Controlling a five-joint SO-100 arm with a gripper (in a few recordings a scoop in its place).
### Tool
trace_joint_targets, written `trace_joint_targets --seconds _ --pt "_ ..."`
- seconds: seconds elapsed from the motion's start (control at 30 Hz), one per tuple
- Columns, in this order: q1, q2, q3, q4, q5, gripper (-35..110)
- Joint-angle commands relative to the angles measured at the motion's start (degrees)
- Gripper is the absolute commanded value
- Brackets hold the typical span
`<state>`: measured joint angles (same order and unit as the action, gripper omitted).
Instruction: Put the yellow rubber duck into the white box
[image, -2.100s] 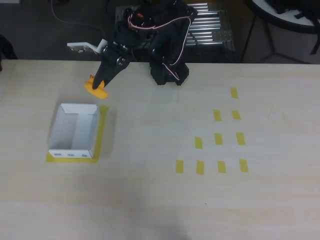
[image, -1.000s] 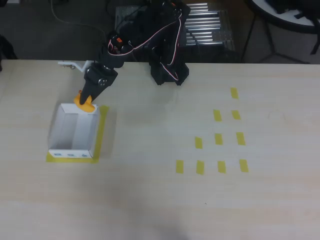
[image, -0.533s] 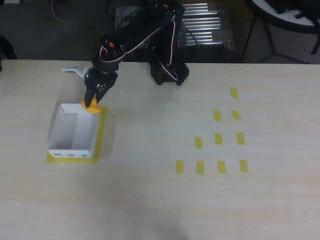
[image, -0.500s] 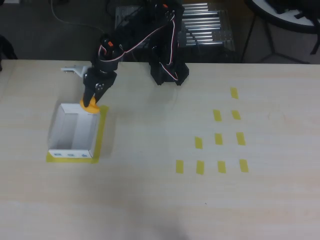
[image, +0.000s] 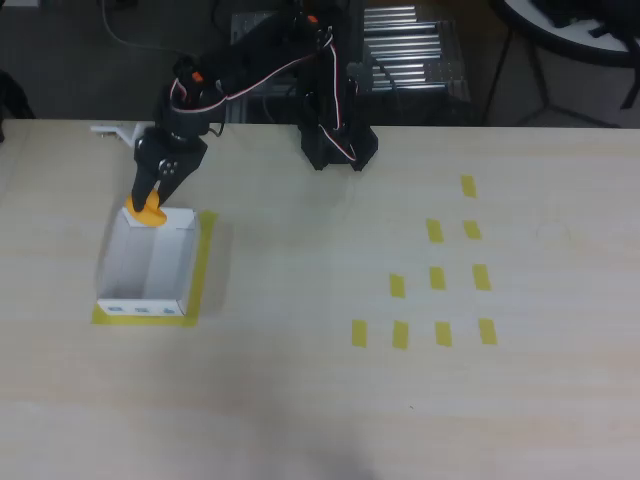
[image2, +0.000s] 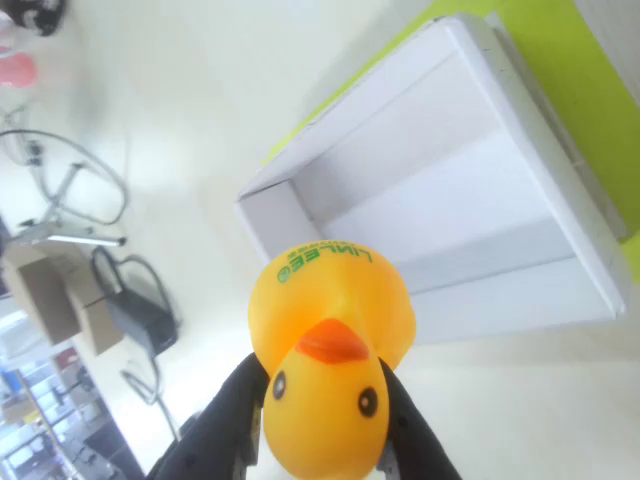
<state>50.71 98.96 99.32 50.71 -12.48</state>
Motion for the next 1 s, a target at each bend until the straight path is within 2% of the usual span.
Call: trace_joint_targets --seconds 0.0,0.7,0.97 --pt "1.23 -0.88 -5.45 -2.11 -0.18 0" --pt "1.85 -8.09 -4.83 -6.86 -0.62 0" --pt "2.11 -8.35 -4.31 -7.38 -0.18 13"
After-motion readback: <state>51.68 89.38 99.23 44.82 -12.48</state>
